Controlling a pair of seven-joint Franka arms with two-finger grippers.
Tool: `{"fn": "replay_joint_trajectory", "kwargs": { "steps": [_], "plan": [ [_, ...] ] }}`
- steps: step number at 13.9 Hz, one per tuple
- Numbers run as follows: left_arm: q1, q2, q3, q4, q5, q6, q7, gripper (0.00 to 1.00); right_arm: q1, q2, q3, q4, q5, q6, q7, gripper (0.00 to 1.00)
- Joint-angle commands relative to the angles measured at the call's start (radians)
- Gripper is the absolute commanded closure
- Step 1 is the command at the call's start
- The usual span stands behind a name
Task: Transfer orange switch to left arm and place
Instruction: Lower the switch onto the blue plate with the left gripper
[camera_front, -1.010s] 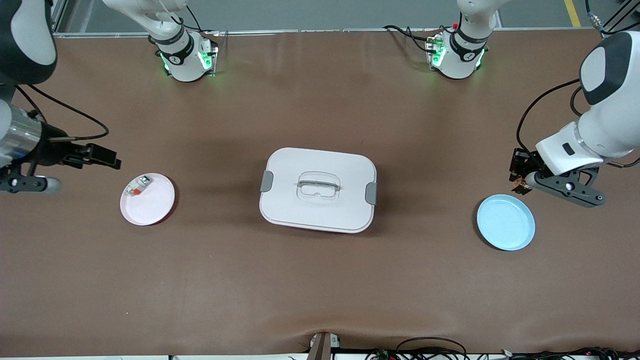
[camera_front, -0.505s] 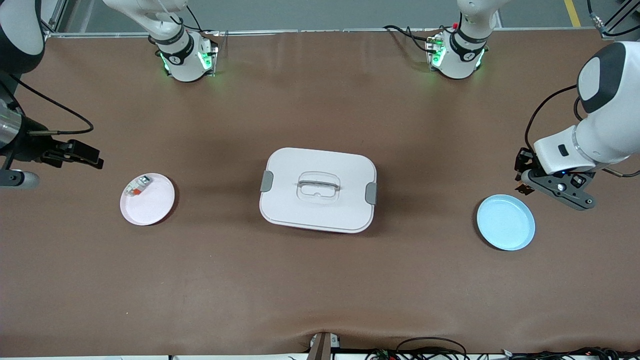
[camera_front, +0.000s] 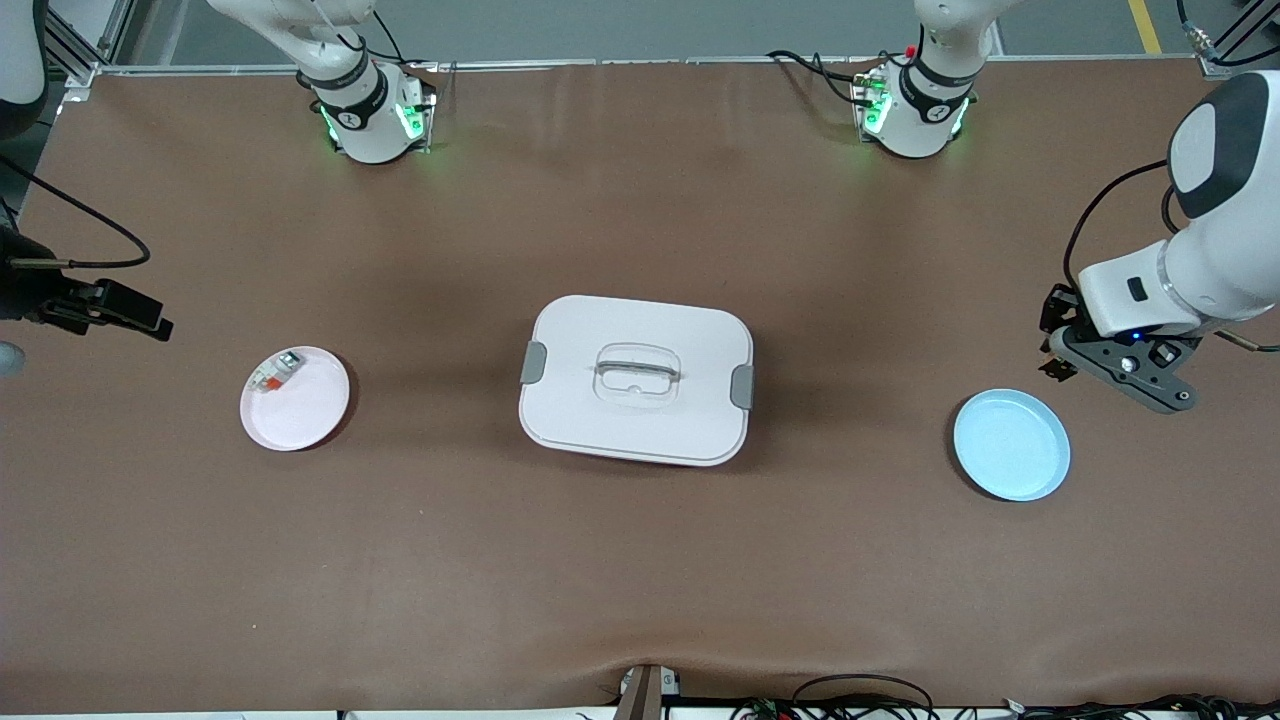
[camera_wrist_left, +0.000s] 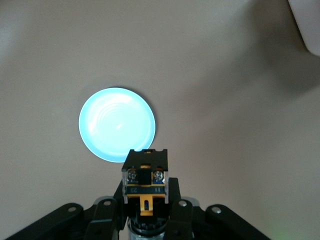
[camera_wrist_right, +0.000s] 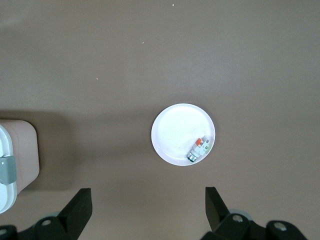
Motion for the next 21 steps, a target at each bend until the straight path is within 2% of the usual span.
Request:
{"fn": "replay_joint_trajectory", "kwargs": {
  "steps": [1,5,8,12,16,19,21],
  "plan": [
    [0.042,-0.015,-0.007,0.001,0.012,-0.036,0.095,1.0,-0.012,-0.002,0.015,0.007,-0.006,-0.004,0.0,0.0],
    [0.093,0.025,-0.007,-0.006,0.018,-0.02,0.233,1.0,-0.007,0.0,0.015,0.007,-0.004,-0.004,0.0,0.0],
    [0.121,0.043,-0.007,-0.07,0.024,0.046,0.288,1.0,0.011,0.0,0.016,0.001,-0.004,0.005,-0.002,0.0],
    [0.144,0.08,-0.007,-0.088,0.026,0.083,0.435,1.0,0.019,-0.002,0.013,-0.01,-0.004,0.028,0.0,0.0],
    [0.144,0.091,-0.007,-0.198,0.081,0.241,0.521,1.0,0.017,-0.08,0.01,-0.154,-0.004,0.149,0.0,0.0],
    [0.15,0.166,-0.005,-0.21,0.116,0.338,0.633,1.0,0.037,-0.124,-0.033,-0.22,-0.004,0.193,-0.002,0.0],
    [0.158,0.241,-0.007,-0.207,0.197,0.434,0.704,1.0,0.122,-0.124,-0.132,-0.22,-0.003,0.184,-0.003,0.0]
  ]
}}
